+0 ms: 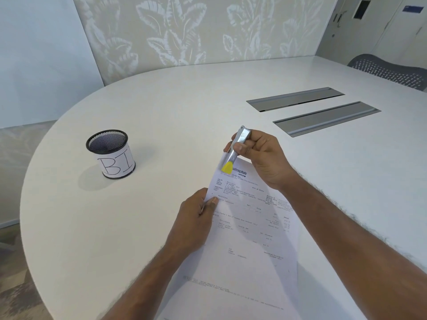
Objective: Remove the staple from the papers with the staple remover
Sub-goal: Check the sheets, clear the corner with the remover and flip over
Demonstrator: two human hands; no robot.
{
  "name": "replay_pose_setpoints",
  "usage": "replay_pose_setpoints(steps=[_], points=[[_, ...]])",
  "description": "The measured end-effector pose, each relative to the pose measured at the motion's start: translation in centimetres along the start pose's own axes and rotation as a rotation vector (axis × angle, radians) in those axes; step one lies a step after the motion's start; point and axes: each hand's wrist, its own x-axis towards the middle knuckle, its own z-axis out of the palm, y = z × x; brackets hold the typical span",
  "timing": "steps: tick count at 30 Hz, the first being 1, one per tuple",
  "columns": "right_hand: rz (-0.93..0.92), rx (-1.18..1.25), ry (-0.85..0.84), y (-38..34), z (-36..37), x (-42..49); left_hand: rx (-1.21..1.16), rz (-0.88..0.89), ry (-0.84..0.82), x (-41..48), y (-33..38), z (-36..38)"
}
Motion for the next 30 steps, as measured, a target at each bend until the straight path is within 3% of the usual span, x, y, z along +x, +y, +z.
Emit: replay_pose_setpoints(steps=[11, 16, 18, 19, 22, 27, 30], points=[[0.006, -0.011, 0.002, -1.0, -0.5, -0.5, -0.006, -0.069, -0.028, -0.1, -0.4, 0.0], [-0.036, 0.036, 0.368, -2.6, -3.8, -0.3, -0.061, -0.085, -0.034, -0.2, -0.3, -0.7], [0.0, -0.171, 0.478, -2.3, -6.0, -1.0, -0.098, -0.09, -0.035, -0.3, -0.2, -1.0], [0.034, -0.386, 0.499, -1.8, -7.3, -1.5, -0.119, -0.09, -0.035, -0.4, -0.2, -1.1], [0.182, -1.002, 0.404, 0.3, -10.2, -3.5, -0.17, -0.085, -0.034, -0.6, 0.2, -1.6], [0.35, -1.225, 0.222, 3.2, -11.5, -7.1, -0.222, -0.057, 0.004, -0.9, 0.8, -2.3], [0.445, -1.312, 0.238, 4.0, -11.2, -8.0, -0.245, -0.029, 0.009, -1.1, 1.4, -2.8]])
